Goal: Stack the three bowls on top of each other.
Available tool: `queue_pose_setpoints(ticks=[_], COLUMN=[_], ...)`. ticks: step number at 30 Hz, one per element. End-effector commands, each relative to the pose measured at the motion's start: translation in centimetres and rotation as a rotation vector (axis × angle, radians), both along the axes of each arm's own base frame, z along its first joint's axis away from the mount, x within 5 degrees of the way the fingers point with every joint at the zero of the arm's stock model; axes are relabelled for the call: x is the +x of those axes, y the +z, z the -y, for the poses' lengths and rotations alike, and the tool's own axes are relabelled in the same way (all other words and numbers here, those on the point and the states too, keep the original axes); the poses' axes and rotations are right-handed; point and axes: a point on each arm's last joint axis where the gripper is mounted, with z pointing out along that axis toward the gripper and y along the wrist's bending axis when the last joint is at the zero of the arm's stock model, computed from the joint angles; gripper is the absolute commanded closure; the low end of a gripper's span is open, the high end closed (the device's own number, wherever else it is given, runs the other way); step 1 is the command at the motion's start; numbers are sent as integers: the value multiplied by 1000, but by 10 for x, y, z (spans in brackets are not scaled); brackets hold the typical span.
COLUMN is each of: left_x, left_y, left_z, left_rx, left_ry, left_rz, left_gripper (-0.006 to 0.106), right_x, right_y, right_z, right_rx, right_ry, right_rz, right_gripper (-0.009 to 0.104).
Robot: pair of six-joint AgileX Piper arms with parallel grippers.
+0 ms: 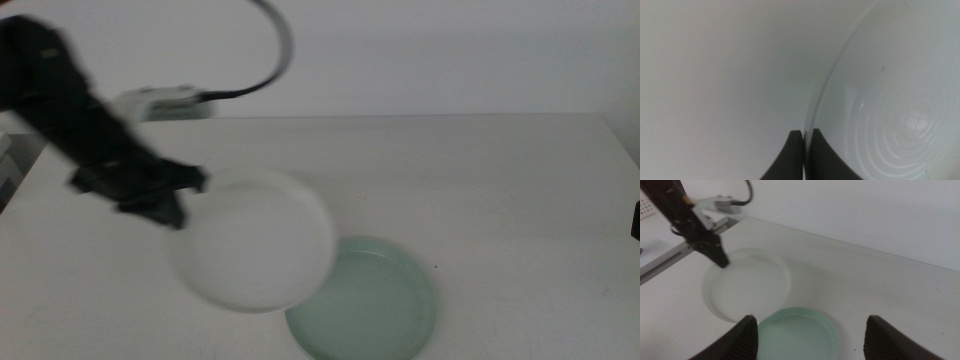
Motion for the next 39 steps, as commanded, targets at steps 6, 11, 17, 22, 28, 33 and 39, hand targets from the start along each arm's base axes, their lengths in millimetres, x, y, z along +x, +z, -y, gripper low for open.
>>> queue_pose_setpoints(ticks=[6,11,17,22,28,33,39], left_x=[13,19,24,25,28,29,15], left_y=[7,-13,-35,-41,-16,34,77], left_z=[81,111,119,121,105,63,1], left_rx=[-64,-62,-75,-67,-54,-62,-18], left_ry=[-126,-171,-163,-196,-197,-126,-5], left_rz=[33,24,-28,-32,11,76,143], left_gripper=[100,100,99,74,10,1,1], right_x=[3,3,3,3,3,3,3], right_y=[12,12,12,12,12,12,12], right_z=[0,0,0,0,0,0,0], right_rx=[35,35,35,35,35,35,35], right_ry=[-13,-13,-13,-13,-13,-13,-13], right_rz=[80,80,80,80,80,80,80], right_gripper=[41,41,41,41,41,41,41])
